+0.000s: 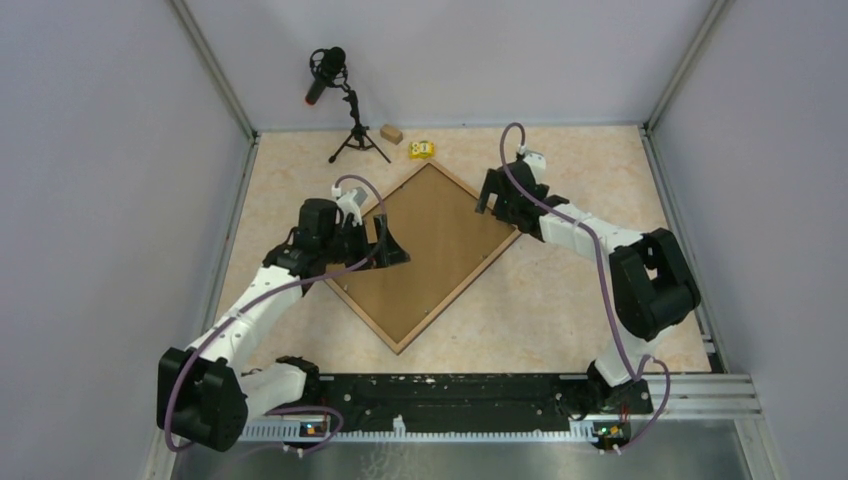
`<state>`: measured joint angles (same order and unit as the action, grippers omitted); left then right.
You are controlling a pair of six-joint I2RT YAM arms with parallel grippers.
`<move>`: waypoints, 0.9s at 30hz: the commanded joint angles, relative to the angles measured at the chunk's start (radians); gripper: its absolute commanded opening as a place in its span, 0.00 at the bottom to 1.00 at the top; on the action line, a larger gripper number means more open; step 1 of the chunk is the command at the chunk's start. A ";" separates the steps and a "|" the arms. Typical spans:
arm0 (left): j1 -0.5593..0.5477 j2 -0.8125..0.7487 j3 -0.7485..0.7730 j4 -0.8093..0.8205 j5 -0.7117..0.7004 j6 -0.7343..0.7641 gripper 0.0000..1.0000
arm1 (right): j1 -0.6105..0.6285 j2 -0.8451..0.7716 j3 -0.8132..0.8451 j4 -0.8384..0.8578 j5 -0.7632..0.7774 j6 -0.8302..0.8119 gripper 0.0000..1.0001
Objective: Put the photo into the frame
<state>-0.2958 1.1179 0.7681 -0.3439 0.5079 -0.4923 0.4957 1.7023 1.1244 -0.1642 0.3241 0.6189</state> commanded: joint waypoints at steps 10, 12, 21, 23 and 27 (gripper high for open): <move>-0.022 0.025 0.065 -0.034 -0.022 0.089 0.98 | -0.009 -0.020 0.020 0.016 0.012 0.041 0.97; -0.029 0.030 0.066 -0.024 -0.010 0.097 0.98 | -0.010 -0.010 0.038 -0.020 0.026 0.066 0.97; -0.119 0.075 0.070 0.047 -0.031 0.101 0.98 | -0.012 -0.025 0.037 -0.221 -0.076 0.230 0.97; -0.136 0.068 0.052 0.082 -0.057 0.081 0.98 | -0.011 -0.042 -0.003 -0.218 -0.121 0.251 0.96; -0.149 0.021 -0.006 0.159 -0.111 0.047 0.98 | -0.011 -0.076 -0.093 -0.190 -0.153 0.299 0.91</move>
<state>-0.4358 1.1877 0.7956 -0.3012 0.4515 -0.4164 0.4877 1.6882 1.0931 -0.3420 0.2237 0.8383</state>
